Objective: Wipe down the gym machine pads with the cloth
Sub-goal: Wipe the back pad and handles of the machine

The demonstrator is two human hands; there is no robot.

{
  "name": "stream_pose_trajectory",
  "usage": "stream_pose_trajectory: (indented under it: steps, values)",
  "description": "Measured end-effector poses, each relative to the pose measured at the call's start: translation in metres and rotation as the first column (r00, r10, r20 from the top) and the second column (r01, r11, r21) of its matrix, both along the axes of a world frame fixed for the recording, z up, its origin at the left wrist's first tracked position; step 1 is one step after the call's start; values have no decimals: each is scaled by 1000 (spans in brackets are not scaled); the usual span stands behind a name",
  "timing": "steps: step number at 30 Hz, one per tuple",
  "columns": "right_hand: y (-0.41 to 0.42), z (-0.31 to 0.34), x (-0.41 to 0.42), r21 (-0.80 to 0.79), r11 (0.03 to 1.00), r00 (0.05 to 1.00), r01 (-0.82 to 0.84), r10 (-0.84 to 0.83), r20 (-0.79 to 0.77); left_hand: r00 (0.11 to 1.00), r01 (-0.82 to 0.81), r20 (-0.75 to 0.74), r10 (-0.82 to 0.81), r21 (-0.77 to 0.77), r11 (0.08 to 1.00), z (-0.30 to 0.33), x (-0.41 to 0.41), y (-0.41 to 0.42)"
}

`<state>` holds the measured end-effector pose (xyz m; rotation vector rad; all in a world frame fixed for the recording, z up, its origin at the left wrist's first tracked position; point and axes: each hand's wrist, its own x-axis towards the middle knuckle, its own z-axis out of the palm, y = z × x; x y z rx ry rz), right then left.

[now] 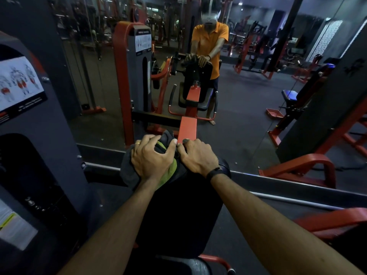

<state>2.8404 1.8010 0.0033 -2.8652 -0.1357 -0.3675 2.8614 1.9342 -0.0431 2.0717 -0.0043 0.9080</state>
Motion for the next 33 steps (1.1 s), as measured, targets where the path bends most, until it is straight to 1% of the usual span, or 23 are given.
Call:
stream_pose_trajectory:
  steps: [5, 8, 9, 11, 14, 16, 20, 24, 29, 33]
  values:
    - [0, -1, 0, 4, 1000, 1000, -8, 8, 9, 998, -1, -56, -2, -49, 999, 4, 2, -1]
    - [-1, -1, 0, 0, 1000, 1000, -18, 18, 13, 999, -2, -44, -1, -73, 997, 4, 2, -2]
    - [-1, -1, -1, -4, 1000, 1000, -21, 21, 11, 999, 5, -31, -9, -106, 994, 4, 2, -1]
    - [-2, -1, -1, -10, 1000, 1000, -29, 29, 2, 1000, 15, -20, -21, -251, 968, -3, 4, 6]
    - [-1, -2, -1, -50, 998, 1000, -28, 29, 10, 998, -24, -55, -5, -517, 856, -24, 7, 23]
    - [0, -5, -1, -83, 996, 999, -21, 24, 35, 999, -19, -49, -13, -591, 806, -32, 5, 28]
    - [3, -8, -2, -151, 988, 996, -20, 32, 79, 998, -8, -50, -28, -613, 790, -40, 7, 29]
    - [4, -4, -6, -203, 979, 994, -8, 29, 102, 999, 18, -10, -32, -649, 761, -49, 6, 30]
    - [6, -6, -9, -231, 972, 997, 34, -18, 71, 1000, 17, 17, -8, -683, 731, -77, -3, 28]
    - [7, -9, -7, -242, 968, 993, 72, -47, 106, 1000, -11, -5, 11, -700, 714, -102, -11, 28]
